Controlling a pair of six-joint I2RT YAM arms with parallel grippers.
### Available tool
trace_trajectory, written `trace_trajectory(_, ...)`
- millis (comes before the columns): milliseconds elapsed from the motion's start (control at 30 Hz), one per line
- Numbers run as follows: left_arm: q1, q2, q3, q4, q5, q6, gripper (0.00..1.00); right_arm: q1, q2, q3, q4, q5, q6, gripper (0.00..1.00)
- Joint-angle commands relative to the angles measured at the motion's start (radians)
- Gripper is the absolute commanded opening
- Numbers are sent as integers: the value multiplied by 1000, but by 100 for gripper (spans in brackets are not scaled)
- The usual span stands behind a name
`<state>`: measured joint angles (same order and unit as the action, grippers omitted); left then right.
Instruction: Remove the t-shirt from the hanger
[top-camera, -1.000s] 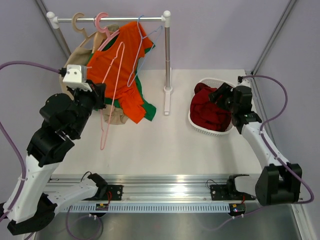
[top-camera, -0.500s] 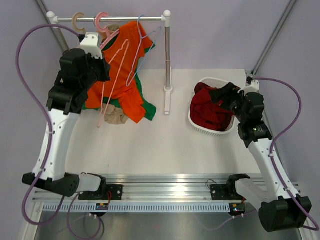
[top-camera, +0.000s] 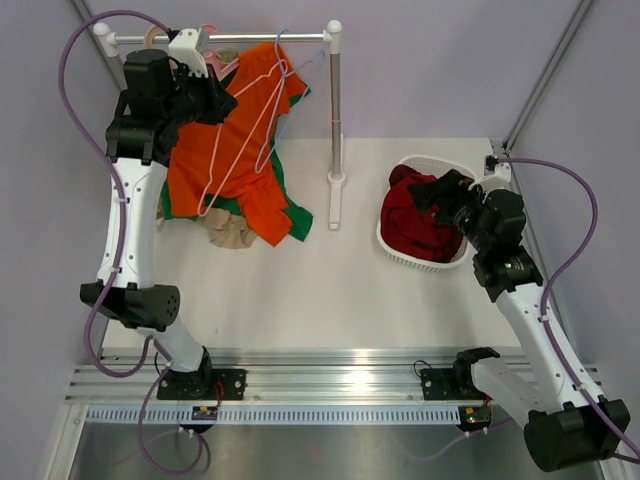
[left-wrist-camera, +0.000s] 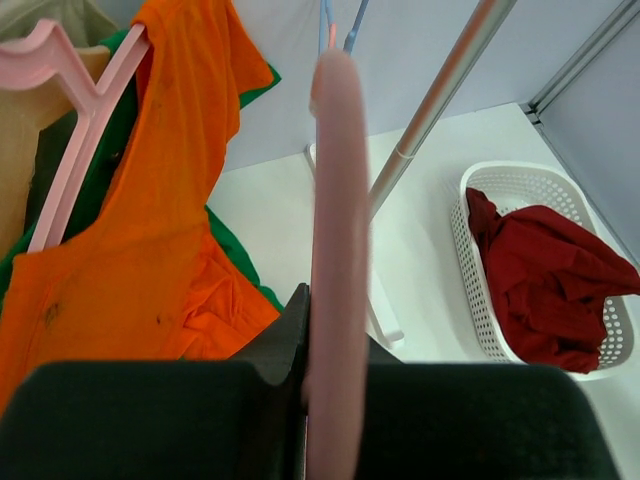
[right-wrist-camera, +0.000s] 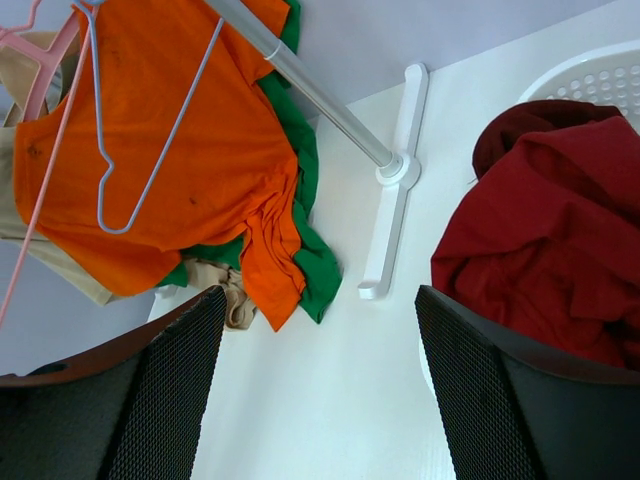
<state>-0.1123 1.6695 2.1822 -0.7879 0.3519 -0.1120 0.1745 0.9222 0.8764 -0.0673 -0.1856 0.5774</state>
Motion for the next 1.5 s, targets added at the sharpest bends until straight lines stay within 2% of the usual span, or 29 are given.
trace_trajectory(0, 3, 39, 102, 12, 39, -20, 0, 32, -11, 6, 49, -12, 10, 84)
trace_trajectory(200, -32, 133, 165, 6, -155, 5, 0, 56, 7, 3, 55, -11, -2, 84)
trace_trajectory(333, -87, 86, 111, 1, -236, 61, 0, 65, 26, 12, 54, -18, -5, 84)
trace_trajectory(467, -95, 113, 154, -1, -310, 66, 0, 71, 38, 12, 75, -26, 6, 84)
trace_trajectory(867, -86, 392, 441, 16, -202, -15, 0, 94, 10, 7, 83, -31, 2, 84)
trace_trajectory(1133, -70, 418, 438, 127, -134, -86, 0, 125, 20, -2, 84, -38, -7, 84)
trace_trajectory(1367, -130, 355, 372, 197, -185, 3, 0, 134, 27, -4, 84, -41, -13, 84)
trace_trajectory(1467, -129, 341, 367, 233, -189, -18, 0, 135, 29, -1, 86, -38, -13, 84)
